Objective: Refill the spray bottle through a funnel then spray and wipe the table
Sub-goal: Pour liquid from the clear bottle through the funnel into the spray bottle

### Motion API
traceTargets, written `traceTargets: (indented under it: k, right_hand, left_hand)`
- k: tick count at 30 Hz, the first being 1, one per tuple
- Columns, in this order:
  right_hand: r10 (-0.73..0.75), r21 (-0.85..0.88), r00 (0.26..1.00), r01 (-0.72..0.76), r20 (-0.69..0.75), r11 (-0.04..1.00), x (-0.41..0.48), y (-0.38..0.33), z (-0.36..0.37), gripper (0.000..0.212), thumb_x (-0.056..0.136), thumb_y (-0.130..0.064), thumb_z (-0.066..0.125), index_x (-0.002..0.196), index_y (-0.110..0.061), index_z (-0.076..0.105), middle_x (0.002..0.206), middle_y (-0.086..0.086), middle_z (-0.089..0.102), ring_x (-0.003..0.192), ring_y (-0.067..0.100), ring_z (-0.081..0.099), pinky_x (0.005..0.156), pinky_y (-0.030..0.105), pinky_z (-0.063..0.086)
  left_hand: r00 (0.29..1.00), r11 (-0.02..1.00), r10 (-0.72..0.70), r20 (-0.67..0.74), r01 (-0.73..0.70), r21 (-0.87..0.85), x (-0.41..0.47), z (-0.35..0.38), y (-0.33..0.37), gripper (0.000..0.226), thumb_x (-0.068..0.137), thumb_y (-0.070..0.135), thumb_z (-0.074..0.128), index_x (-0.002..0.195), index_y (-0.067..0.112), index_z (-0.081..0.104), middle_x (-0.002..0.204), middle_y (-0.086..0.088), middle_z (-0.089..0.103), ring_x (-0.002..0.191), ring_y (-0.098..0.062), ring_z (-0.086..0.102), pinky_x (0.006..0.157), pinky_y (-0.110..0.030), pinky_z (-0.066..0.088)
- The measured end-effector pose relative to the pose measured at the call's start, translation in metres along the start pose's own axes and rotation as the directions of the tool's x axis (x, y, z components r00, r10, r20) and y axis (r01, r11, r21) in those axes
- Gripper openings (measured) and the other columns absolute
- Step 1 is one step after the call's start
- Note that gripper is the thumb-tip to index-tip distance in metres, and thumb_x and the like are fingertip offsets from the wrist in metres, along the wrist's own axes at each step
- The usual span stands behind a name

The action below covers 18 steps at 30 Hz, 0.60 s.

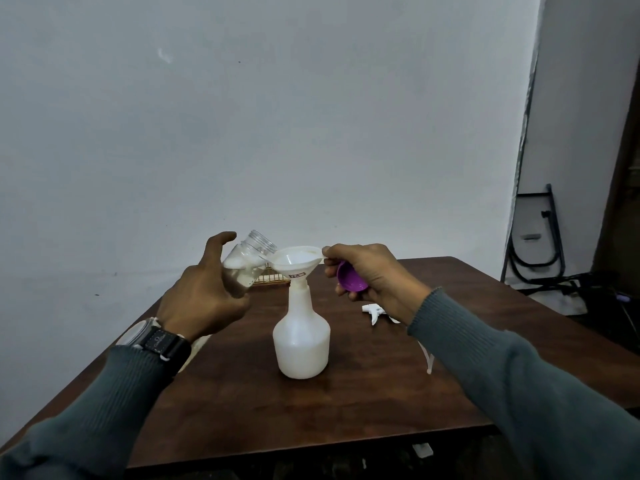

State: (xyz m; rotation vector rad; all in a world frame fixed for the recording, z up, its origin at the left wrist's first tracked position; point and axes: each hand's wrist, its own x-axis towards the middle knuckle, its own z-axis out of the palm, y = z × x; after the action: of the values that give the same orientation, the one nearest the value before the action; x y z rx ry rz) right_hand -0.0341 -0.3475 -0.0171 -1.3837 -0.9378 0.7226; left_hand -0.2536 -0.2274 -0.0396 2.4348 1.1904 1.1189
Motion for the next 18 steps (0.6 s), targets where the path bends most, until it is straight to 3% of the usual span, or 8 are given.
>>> traceTargets:
  k: [9,18]
  right_hand:
    - [-0.014,-0.019,1.000,0.014,-0.008,1.000,0.0007,0.0008,-0.0015,0.018,0.088,-0.027,0.076,0.087,-0.009,0.075,0.073,0.002,0.075,0.051,0.020,0.060,0.046,0.025,0.043]
    - [0.004,0.006,0.999,-0.004,-0.039,1.000,0.0017,0.0017,0.0000,0.017,0.088,-0.025,0.074,0.086,-0.009,0.074,0.070,0.002,0.074,0.049,0.020,0.059,0.046,0.024,0.042]
  left_hand:
    - [0.999,0.981,0.045,-0.013,-0.042,0.190,0.0058,-0.0054,0.0078,0.090,0.075,0.019,0.069,0.147,0.046,0.023,0.077,0.004,0.065,0.070,-0.026,0.064,0.060,-0.036,0.054]
    - [0.999,0.974,0.044,0.004,-0.043,0.222,0.0088,-0.0099,0.0099,0.088,0.075,0.019,0.070,0.146,0.046,0.025,0.078,0.002,0.066,0.071,-0.026,0.064,0.063,-0.038,0.056]
